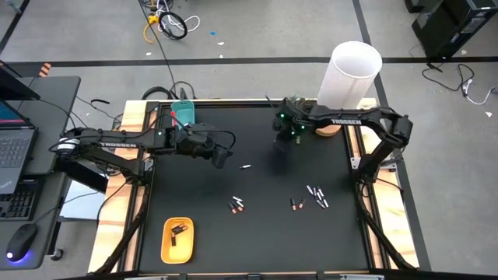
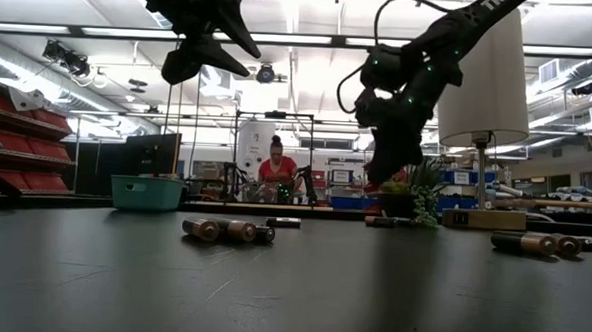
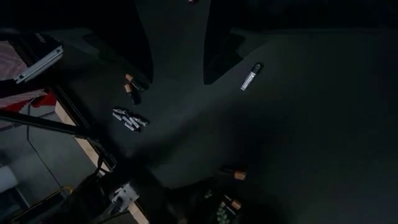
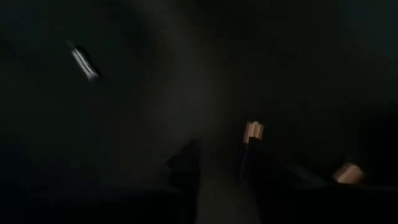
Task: Sort batteries
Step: Put the black battery into the yellow bin
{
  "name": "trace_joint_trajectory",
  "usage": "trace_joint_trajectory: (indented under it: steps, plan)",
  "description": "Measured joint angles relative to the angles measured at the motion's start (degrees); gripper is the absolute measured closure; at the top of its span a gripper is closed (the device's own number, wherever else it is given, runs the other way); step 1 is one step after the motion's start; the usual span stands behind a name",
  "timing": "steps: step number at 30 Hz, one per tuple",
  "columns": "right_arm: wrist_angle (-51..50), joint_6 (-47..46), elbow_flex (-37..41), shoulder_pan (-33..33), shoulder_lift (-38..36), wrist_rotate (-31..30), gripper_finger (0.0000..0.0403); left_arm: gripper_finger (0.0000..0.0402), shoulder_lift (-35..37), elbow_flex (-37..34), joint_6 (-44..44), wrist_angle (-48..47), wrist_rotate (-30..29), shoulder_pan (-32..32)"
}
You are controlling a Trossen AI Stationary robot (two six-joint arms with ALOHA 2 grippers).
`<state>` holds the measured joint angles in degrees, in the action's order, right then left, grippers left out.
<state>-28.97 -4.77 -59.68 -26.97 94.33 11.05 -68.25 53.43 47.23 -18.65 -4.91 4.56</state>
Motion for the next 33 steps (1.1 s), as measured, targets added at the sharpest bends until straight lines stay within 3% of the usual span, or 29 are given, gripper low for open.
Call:
trace_joint_trajectory:
  steps: [5,10,13,19,22,28,33]
  plan:
    - [4.23,-0.67,3.99,0.73,0.01,-2.19,0.0205,0.0245,0.0,0.0,0.82,0.0,0.0,0.0]
    - [12.13,0.21,7.84,0.34,0.01,-7.13,0.0191,0.0245,0.0,0.0,1.01,0.0,0.0,0.0]
    - [17.04,0.68,9.74,-0.65,1.89,-7.08,0.0206,0.0245,0.0,0.0,1.01,0.0,0.0,0.0]
    - [17.34,0.66,9.79,-1.61,8.44,-5.86,0.0247,0.0245,0.0,0.0,1.22,-0.02,0.16,0.0]
    - [17.2,0.67,9.74,-0.35,8.6,-9.52,0.0271,0.0245,0.01,0.0,1.26,-0.02,0.37,-0.04]
    - [15.8,0.5,9.98,0.59,7.57,-12.88,0.0374,0.0245,0.0,0.0,1.24,0.0,0.57,-0.04]
    - [15.31,0.91,9.98,0.62,7.18,-12.37,0.0378,0.0245,0.01,0.0,1.02,0.0,0.57,-0.04]
